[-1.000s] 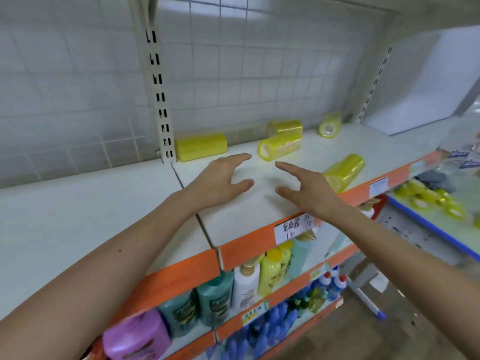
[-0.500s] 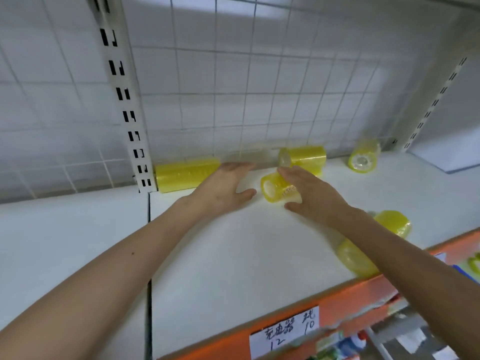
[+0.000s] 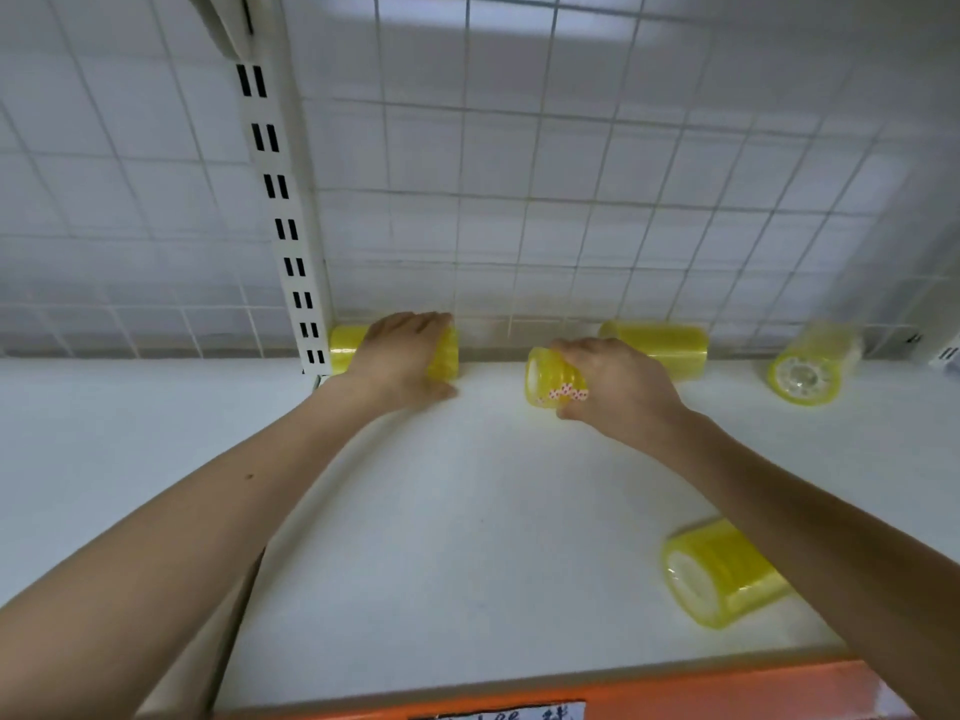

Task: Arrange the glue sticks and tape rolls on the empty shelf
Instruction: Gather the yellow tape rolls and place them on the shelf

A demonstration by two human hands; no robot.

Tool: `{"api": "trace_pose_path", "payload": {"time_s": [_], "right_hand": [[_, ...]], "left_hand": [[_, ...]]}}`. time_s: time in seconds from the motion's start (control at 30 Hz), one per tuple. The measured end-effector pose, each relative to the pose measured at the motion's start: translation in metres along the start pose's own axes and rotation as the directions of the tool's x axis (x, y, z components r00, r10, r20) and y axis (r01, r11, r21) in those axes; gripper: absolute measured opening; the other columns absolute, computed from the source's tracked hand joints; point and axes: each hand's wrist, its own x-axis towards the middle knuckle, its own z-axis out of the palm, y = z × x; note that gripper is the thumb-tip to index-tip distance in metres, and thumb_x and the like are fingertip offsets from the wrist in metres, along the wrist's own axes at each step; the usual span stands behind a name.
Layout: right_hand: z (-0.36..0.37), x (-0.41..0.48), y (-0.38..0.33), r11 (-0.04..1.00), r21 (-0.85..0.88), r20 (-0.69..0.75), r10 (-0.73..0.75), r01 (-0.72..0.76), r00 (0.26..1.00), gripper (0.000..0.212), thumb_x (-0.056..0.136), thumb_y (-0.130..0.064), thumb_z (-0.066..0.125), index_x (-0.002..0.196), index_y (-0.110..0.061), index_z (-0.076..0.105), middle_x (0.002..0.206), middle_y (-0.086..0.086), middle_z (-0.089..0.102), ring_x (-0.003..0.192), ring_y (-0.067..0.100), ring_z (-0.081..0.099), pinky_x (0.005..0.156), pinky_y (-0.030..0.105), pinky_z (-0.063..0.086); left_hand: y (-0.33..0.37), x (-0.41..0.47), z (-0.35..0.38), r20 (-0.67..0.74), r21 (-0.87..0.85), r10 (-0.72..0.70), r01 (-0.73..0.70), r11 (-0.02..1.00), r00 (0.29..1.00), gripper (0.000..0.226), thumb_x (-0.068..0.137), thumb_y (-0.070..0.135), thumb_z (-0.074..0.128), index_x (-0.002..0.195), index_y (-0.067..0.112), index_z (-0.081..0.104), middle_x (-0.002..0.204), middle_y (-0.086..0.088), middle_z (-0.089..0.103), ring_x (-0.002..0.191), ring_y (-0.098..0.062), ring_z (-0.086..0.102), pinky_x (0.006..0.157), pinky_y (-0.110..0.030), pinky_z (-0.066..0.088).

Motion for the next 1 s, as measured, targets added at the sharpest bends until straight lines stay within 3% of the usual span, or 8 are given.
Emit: {"api": "trace_pose_path", "payload": {"time_s": [0.17,0.33,0.7,1.0], "right_hand": [[-0.002,0.005,-0.002,1.000,0.010,-0.013,-0.022,0.022,1.000,0.070,0.079,-0.037,0.064,0.139,-0.025,0.029,0.137,0.000,0.045,0.126,0.022,0.039,0.096,0.035,0.043],[-0.005,0.004,-0.004,0.997,0.021,-0.038,-0.069,0.070,0.997,0.071,0.079,-0.038,0.064,0.139,-0.024,0.029,0.135,0.001,0.047,0.124,0.024,0.043,0.092,0.036,0.045],[-0.012,-0.006,-0.032,0.974,0.090,-0.115,-0.200,0.210,0.973,0.072,0.076,-0.038,0.068,0.138,-0.026,0.032,0.137,-0.002,0.047,0.125,0.021,0.043,0.092,0.035,0.043],[-0.017,-0.010,-0.103,0.946,0.106,-0.101,-0.297,0.307,0.950,0.071,0.077,-0.035,0.068,0.138,-0.025,0.032,0.139,-0.002,0.045,0.126,0.022,0.041,0.095,0.034,0.042]], "left_hand": [[-0.001,0.002,0.003,-0.043,0.105,-0.032,0.037,0.994,0.999,0.073,0.082,0.016,0.058,0.145,0.016,0.021,0.151,-0.001,0.028,0.137,-0.023,0.024,0.108,-0.031,0.023],[0.005,-0.007,0.005,-0.088,0.159,-0.009,0.023,0.987,0.996,0.066,0.083,0.006,0.057,0.142,0.013,0.028,0.147,-0.003,0.035,0.131,-0.027,0.033,0.105,-0.031,0.026],[0.012,-0.074,-0.017,-0.214,0.081,-0.085,0.105,0.991,0.973,0.071,0.087,0.030,0.059,0.145,0.018,0.021,0.147,0.002,0.034,0.132,-0.020,0.031,0.097,-0.026,0.028],[-0.041,-0.136,-0.034,-0.250,0.112,-0.147,0.179,0.977,0.957,0.070,0.087,0.028,0.059,0.145,0.017,0.021,0.148,0.002,0.033,0.131,-0.021,0.031,0.102,-0.026,0.024]]}}
